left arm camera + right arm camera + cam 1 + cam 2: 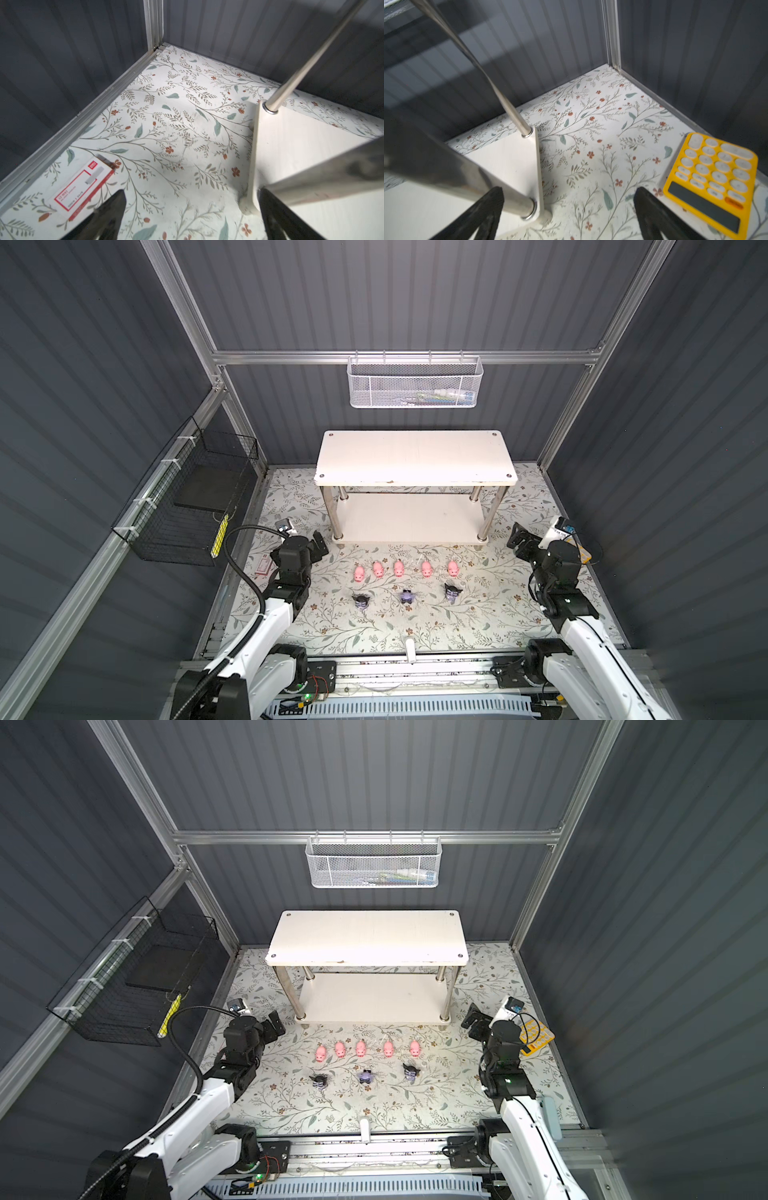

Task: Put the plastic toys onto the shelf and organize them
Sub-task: 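Raise both arms and move the right gripper over the black-purple figurines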

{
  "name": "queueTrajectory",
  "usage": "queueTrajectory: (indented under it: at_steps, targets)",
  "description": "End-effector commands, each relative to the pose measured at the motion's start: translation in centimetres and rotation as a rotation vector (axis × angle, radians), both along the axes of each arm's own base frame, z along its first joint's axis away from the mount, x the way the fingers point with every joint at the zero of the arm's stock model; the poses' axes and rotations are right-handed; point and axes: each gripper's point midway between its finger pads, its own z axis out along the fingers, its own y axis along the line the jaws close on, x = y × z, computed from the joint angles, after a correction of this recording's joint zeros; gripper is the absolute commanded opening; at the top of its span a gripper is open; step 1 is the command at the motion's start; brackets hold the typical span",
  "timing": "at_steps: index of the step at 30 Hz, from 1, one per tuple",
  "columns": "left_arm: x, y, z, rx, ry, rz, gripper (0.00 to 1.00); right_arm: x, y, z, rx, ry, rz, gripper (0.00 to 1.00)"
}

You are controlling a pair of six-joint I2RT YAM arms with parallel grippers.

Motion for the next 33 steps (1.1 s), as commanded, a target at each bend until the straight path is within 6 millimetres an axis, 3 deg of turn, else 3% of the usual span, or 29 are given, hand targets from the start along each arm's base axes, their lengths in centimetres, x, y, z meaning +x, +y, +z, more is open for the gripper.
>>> queueTrajectory:
  at_steps: [1,8,20,33]
  targets:
    - [-2.6,0.2,-1.9,-0.075,0.070,0.035,0.99,-2.7,1.7,-3.7,0.065,0.147,0.038,0.99]
    - [-5.2,0.6,-1.7,-0.130,0.077,0.070,0.99,-5.8,6.6,-5.3,0.081,0.260,0.182,0.99]
    - [-5.6,-2.5,-2.1,-0.181,0.096,-0.073,1.00,-9.8,12.1,-8.3,0.089,0.411,0.399,0.99]
    - [-4.8,-4.0,-2.6,-0.193,0.081,-0.120,1.00,-10.6,19.1,-8.7,-0.111,0.468,0.615,0.99]
